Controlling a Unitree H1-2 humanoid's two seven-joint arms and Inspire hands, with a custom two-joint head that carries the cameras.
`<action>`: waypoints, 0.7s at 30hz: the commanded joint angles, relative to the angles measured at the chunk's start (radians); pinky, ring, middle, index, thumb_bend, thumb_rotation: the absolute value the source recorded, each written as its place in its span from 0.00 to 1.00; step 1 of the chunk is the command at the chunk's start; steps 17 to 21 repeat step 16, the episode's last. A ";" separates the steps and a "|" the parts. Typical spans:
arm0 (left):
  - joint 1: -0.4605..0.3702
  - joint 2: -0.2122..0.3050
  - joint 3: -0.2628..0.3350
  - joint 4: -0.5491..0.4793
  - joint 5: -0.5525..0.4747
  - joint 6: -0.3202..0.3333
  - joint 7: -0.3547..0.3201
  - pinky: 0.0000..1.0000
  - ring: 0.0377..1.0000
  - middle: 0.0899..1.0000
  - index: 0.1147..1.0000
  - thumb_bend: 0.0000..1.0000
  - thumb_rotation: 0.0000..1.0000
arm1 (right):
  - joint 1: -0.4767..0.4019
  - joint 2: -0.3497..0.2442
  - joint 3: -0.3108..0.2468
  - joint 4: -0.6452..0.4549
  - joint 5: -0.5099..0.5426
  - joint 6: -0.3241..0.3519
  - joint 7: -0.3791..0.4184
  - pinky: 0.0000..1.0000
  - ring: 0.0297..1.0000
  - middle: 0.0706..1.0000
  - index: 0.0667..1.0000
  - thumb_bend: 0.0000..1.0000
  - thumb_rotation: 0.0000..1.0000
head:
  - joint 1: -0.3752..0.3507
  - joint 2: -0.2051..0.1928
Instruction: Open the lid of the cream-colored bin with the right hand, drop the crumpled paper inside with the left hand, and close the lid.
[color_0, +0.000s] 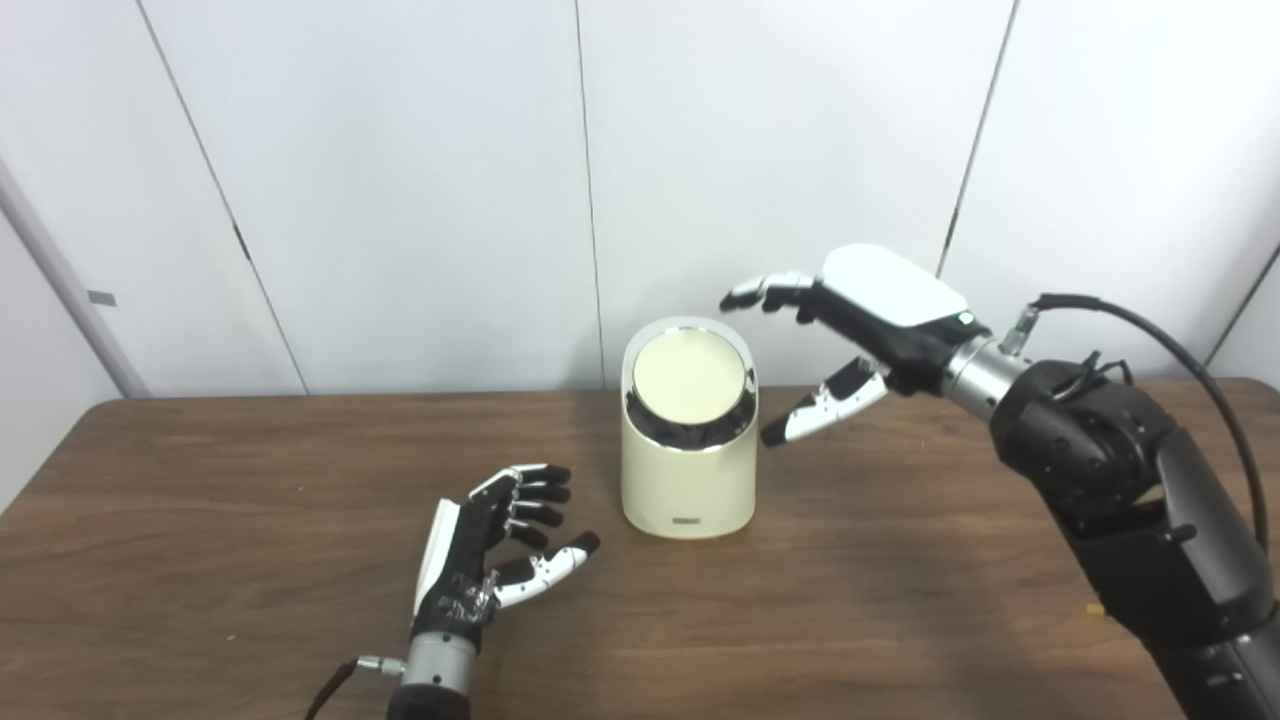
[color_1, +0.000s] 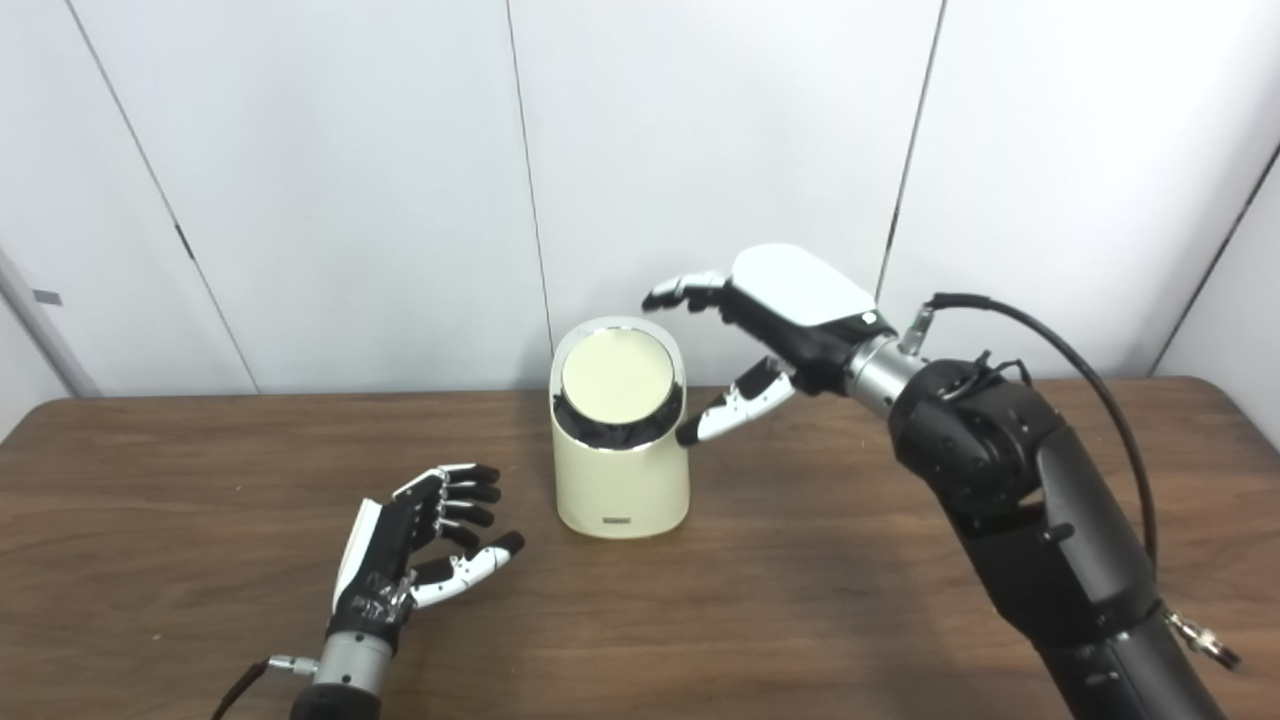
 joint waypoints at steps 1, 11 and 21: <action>-0.031 0.006 0.001 -0.028 -0.005 -0.029 -0.002 0.51 0.58 0.62 0.64 0.66 0.05 | -0.015 -0.003 -0.040 -0.033 0.021 0.018 -0.043 0.64 0.78 0.82 0.82 0.69 0.42 | -0.002 0.001; -0.031 0.007 0.008 -0.037 -0.006 -0.021 -0.009 0.50 0.58 0.63 0.64 0.67 0.04 | 0.134 0.000 -0.094 -0.072 0.080 0.090 -0.070 0.64 0.78 0.83 0.81 0.74 0.22 | -0.012 0.002; -0.033 0.009 0.016 -0.040 -0.014 -0.032 -0.013 0.51 0.58 0.63 0.64 0.67 0.01 | 0.274 0.084 -0.160 -0.074 0.170 0.100 -0.171 0.61 0.76 0.83 0.81 0.77 0.21 | -0.027 0.007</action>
